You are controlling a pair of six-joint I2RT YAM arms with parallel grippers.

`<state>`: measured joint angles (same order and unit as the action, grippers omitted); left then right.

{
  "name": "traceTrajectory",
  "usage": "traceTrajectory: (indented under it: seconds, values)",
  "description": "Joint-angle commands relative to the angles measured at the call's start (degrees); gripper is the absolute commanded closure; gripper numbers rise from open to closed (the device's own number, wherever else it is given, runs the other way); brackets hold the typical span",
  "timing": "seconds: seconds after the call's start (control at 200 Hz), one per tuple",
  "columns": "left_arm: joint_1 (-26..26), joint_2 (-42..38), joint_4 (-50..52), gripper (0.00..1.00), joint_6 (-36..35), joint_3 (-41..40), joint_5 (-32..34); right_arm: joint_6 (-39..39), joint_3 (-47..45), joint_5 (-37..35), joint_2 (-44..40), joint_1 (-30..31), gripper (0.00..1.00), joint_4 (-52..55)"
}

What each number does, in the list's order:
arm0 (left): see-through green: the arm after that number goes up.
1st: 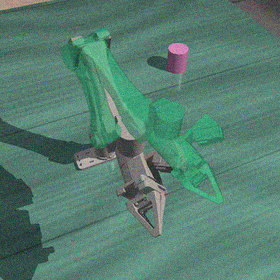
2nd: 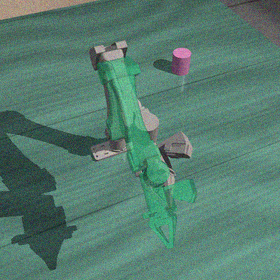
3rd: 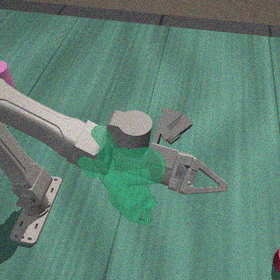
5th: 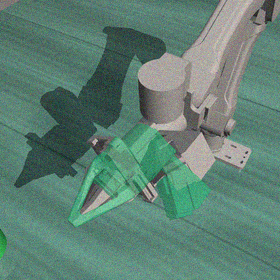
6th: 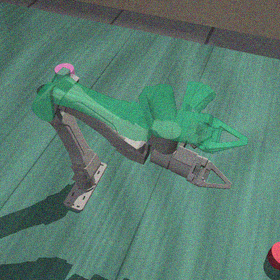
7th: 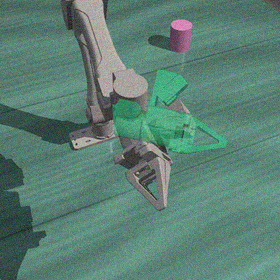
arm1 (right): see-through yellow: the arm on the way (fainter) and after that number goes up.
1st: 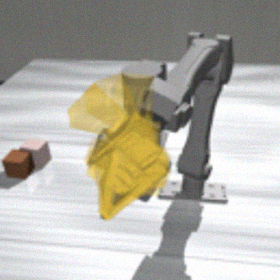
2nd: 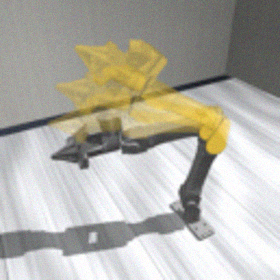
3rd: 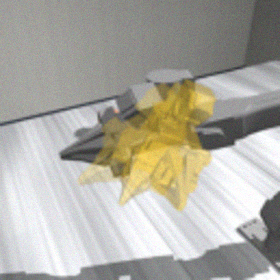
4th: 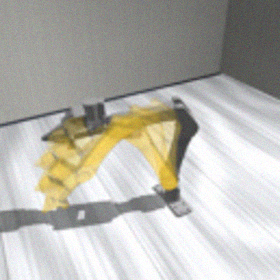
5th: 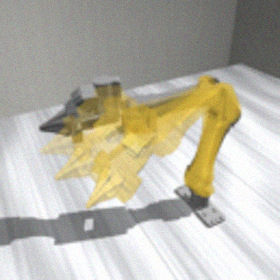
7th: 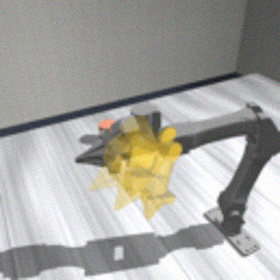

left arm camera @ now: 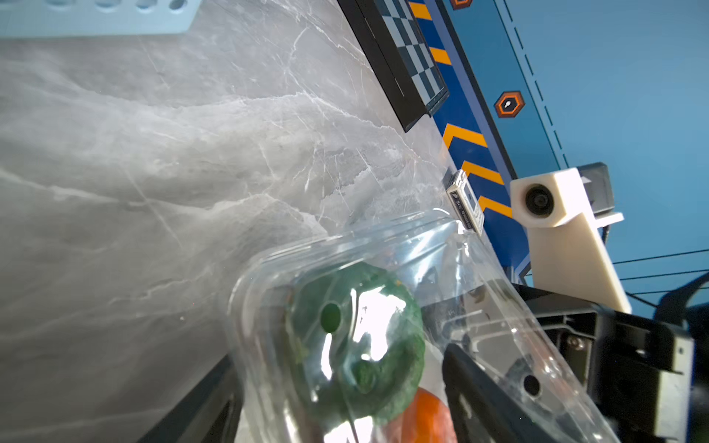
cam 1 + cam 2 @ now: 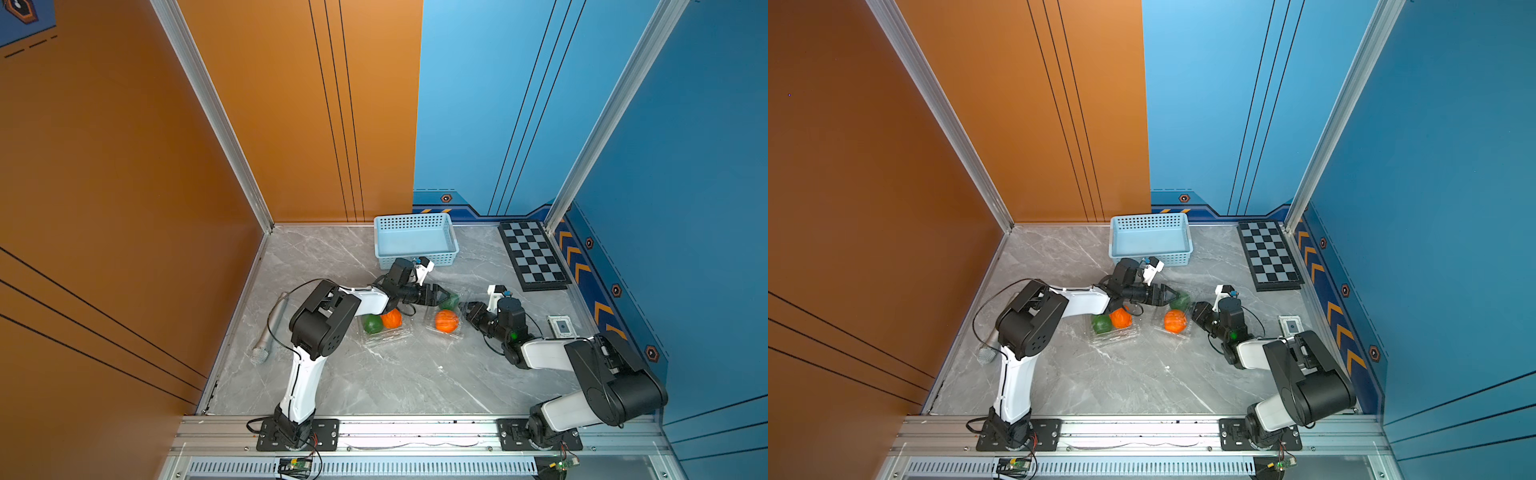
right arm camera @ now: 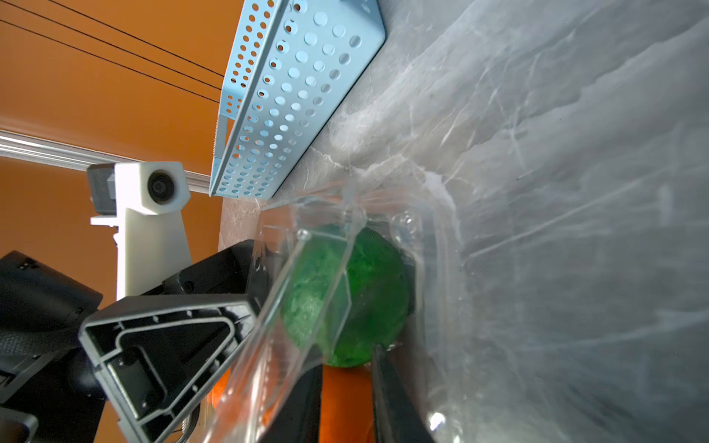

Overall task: Take oranges out of containers
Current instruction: Open the packing box at the center of the board.

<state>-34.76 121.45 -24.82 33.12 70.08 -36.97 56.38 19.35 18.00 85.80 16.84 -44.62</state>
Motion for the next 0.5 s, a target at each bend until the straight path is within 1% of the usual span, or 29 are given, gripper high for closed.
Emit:
traceTrajectory:
  seconds: [0.0, 0.085, 0.17, 0.265, 0.305, 0.34, 0.39, 0.491]
  values:
    - [0.5, 2.0, -4.4, 0.19, 3.8, -1.4, -3.0, -1.6, 0.1, -5.1, 2.6, 0.2, 0.78, -0.4]
    - [0.4, 2.2, -5.2, 0.19, 4.2, -1.6, -3.1, -1.1, 0.5, -5.4, 4.3, 0.4, 0.78, -3.2]
    - [0.4, 2.2, -6.3, 0.19, 4.7, -2.0, -3.4, -0.6, 0.9, -5.1, 6.3, 0.7, 0.72, -6.1]
    - [0.3, 2.1, -7.2, 0.19, 5.0, -2.3, -3.6, 0.1, 1.4, -4.9, 8.8, 1.3, 0.59, -8.5]
    - [0.3, 2.1, -7.6, 0.19, 5.0, -2.4, -3.6, 0.4, 1.8, -4.6, 9.6, 1.6, 0.48, -8.5]
    - [0.3, 2.1, -7.9, 0.19, 5.2, -2.5, -3.7, 0.5, 2.0, -4.6, 10.3, 1.9, 0.43, -8.8]
    - [0.3, 2.1, -8.1, 0.19, 5.3, -2.5, -3.7, 0.7, 2.2, -4.7, 11.0, 2.4, 0.39, -9.3]
    - [0.5, 2.0, -9.3, 0.19, 5.9, -3.1, -3.6, 1.1, 2.1, -4.8, 11.5, 2.9, 0.36, -10.3]
